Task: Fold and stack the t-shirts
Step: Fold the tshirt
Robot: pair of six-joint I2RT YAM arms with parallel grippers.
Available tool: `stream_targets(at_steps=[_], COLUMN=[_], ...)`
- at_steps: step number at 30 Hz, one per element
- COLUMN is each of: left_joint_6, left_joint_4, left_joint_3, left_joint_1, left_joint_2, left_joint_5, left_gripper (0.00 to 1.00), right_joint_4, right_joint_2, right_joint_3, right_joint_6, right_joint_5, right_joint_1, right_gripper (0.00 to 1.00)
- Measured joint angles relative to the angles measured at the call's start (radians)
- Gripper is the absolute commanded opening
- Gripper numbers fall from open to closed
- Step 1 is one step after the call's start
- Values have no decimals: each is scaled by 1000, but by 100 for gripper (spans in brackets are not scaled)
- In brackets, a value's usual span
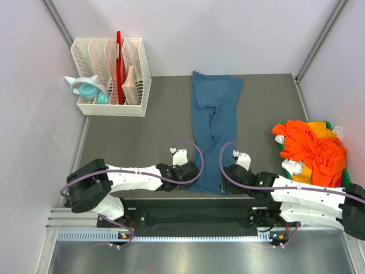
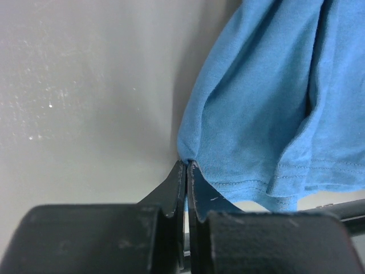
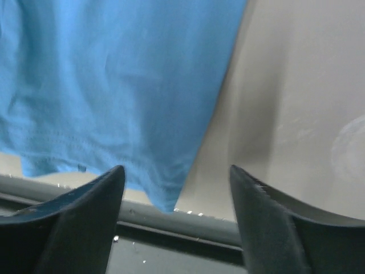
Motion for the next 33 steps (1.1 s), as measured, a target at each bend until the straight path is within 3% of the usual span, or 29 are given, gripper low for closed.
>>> stream_targets(at_steps=[3, 10, 13, 16, 23, 33], left_joint_6=[-6, -10, -11, -14, -29, -40], left_joint_4=[2, 3, 0, 0, -19, -138], left_joint_3=[0, 18, 24, 24, 24, 24], left_joint_1=[-16, -72, -84, -89, -106, -182], left_joint_2=[1, 26, 33, 34, 21, -116], left_joint_5=[-3, -33, -45, -50, -25, 13], left_gripper=[0, 0, 0, 0, 0, 0], right_joint_4=[5, 16, 11, -27, -137, -346], right_joint_2=[22, 34, 14, -10, -43, 51], right_joint_3=[-16, -22, -35, -45, -40, 117], right_joint_6=[43, 149, 193, 230, 318, 483], right_joint_5=[4, 48, 72, 95, 134, 168], right_joint_1=[52, 128, 138, 139, 183, 389], right_gripper=[59, 50, 34, 0, 0, 0])
